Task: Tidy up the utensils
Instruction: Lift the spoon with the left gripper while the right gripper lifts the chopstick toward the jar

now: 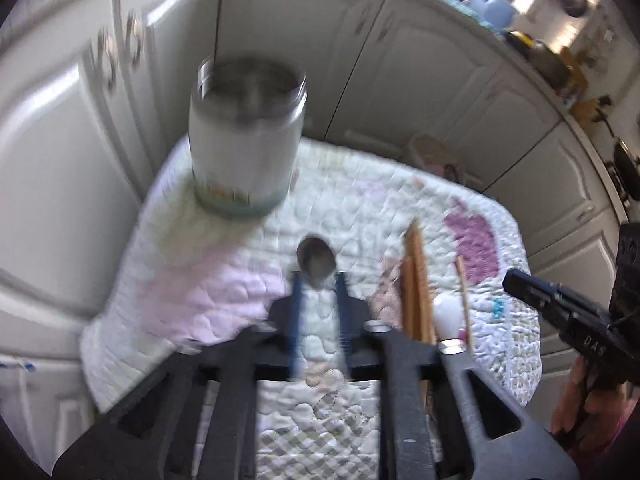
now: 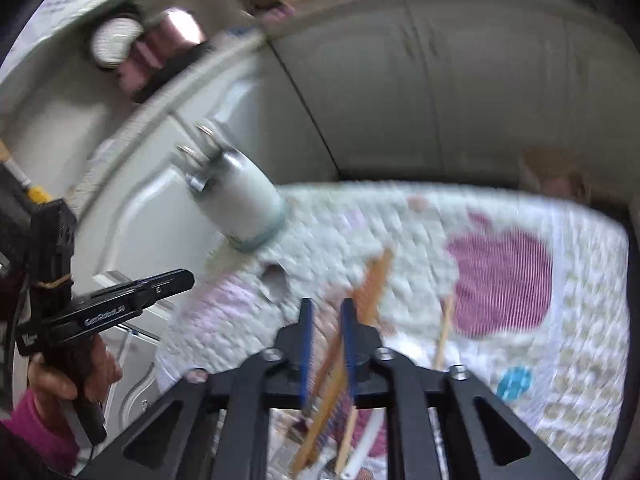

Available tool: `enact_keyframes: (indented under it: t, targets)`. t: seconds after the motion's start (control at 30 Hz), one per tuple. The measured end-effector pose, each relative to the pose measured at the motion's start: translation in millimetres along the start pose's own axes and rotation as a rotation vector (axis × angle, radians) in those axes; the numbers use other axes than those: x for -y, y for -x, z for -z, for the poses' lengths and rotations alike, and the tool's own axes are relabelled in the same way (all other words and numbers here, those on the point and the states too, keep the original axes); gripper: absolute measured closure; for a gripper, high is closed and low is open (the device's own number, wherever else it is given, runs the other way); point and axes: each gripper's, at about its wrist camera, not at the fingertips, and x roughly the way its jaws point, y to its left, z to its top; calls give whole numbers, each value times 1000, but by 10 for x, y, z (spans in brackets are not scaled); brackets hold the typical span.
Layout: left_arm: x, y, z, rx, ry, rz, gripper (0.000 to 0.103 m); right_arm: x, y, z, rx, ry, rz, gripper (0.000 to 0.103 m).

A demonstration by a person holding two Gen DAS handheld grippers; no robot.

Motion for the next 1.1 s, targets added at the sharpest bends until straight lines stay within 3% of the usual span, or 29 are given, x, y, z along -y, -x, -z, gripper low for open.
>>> enact_keyframes:
  t: [0.03,0.2,0.53,0.67,0.7,0.73,0.77,0.83,0.9,1.1]
  targets:
    - [-53,-136,15,-11,44,7,65,82,-118,34,-27,-23,11,76]
    - [-107,-482,-12,-8,117,-41,52,200,-503,73,-101,-22,39,76]
    - [-91,-888,-50,39,227,-194,52,156,-1019,-136,-139,28,107,79]
    - [-50,-925,-77,65,219,-194,53,182,-1063,-163,-131,41,107,91]
    - [-23,-937,-79,64,200,-189,62,193,-1054,-166,-129,43,103,92]
    - [-3,-947,-83,63,185,-174,82,198,-1035,-162,-127,47,100,92]
    - [25,-959,-89,56,168,-147,91,196,-1019,-161,-124,52,98,94]
    - [62,-931,-90,55,140,-163,97,203,-928,-146,-111,56,90,95]
    - [57,-855,-84,64,132,-134,100,215,-833,-137,-98,45,67,95]
    - [0,-539,-63,69,117,-76,103,171,-526,-115,-51,45,15,95]
